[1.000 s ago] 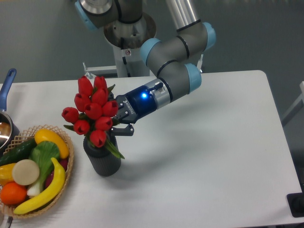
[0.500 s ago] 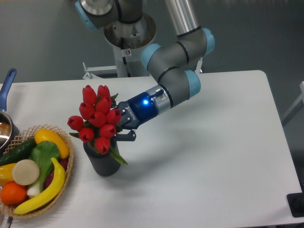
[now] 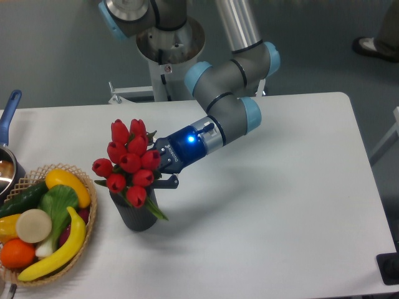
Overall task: Insert the flowers into the vase
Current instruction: 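Open the gripper to release the tulips in the vase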
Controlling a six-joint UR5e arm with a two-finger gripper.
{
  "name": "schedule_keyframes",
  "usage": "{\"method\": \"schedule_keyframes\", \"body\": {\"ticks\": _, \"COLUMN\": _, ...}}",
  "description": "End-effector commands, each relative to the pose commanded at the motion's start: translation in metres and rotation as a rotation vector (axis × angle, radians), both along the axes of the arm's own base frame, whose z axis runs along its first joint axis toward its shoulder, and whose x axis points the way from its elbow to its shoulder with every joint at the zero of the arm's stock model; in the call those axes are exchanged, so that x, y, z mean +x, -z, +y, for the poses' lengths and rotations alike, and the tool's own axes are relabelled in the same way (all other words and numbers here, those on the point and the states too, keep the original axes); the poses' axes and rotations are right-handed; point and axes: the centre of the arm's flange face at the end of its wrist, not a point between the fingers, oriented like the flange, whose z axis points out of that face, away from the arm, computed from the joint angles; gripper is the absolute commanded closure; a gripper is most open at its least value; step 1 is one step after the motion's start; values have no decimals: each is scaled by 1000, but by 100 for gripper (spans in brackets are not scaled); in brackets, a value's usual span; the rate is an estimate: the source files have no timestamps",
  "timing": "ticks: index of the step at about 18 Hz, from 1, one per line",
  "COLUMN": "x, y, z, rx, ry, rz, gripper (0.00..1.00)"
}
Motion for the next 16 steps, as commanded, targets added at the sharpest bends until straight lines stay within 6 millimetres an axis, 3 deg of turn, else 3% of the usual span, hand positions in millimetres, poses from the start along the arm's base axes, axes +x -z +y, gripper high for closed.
{"method": "schedule_keyframes", "body": {"ticks": 6, "x": 2, "y": 8, "z": -2, "rx": 3, "ry": -3, "rz": 5, "gripper": 69}}
{"method": "schedule_keyframes", "body": {"ticks": 11, "x": 1, "y": 7, "z": -2, "rx": 4, "ry": -4, "rz": 7, "gripper": 50}}
{"method": "schedule_keyframes", "body": {"ticks": 16, "x": -1, "y": 5, "z": -4, "rx": 8, "ry": -9, "rz": 13, "gripper": 39}}
